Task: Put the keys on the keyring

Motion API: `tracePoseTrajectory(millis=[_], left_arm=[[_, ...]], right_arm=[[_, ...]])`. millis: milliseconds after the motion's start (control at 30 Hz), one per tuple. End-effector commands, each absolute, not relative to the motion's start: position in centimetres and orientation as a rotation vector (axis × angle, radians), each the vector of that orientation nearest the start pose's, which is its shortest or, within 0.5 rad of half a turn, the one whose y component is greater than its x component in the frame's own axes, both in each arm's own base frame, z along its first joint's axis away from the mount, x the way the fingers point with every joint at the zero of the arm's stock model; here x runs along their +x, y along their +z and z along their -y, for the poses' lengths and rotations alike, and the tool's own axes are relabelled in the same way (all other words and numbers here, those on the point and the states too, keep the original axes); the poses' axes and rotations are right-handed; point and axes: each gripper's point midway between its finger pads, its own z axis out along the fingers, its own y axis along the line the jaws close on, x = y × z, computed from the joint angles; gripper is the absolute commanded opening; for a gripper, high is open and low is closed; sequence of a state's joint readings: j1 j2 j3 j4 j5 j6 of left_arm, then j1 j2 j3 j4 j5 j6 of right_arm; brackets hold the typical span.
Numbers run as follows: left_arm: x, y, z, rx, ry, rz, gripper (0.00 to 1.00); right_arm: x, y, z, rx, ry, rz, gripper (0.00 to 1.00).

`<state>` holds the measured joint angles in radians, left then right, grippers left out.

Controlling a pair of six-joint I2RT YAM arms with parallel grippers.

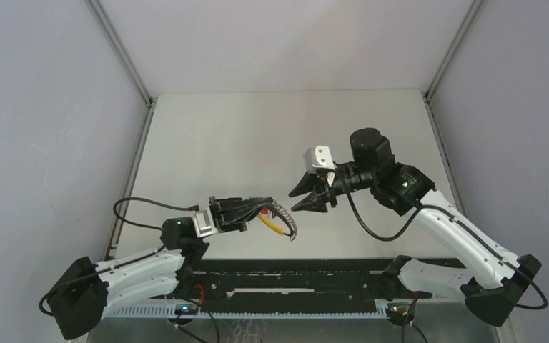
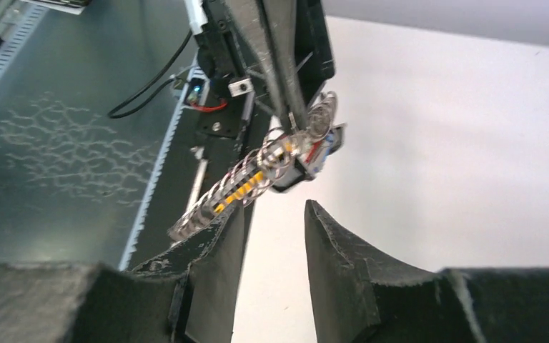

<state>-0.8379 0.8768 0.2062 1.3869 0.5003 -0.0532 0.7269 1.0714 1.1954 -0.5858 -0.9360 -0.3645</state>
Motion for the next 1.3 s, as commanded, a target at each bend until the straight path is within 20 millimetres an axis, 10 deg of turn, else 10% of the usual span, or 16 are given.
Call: tracePoseTrajectory(millis=[0, 900, 1267], left_arm=[[10.9, 36.5, 25.3, 0.74, -1.037, -0.493, 0.0], [11.0, 36.9, 25.5, 0.733, -1.056, -0.497, 0.0], [11.7, 35.2, 25.7, 0.715, -1.076, -0.568, 0.0]], right_arm=[[14.9, 33.4, -30.3, -1.512, 1.052, -1.115, 0.36], [12.8, 31.5, -33.7, -1.626, 1.233, -1.019, 0.26], [13.8, 32.2, -32.8, -1.565, 1.176, -1.091, 0.0]])
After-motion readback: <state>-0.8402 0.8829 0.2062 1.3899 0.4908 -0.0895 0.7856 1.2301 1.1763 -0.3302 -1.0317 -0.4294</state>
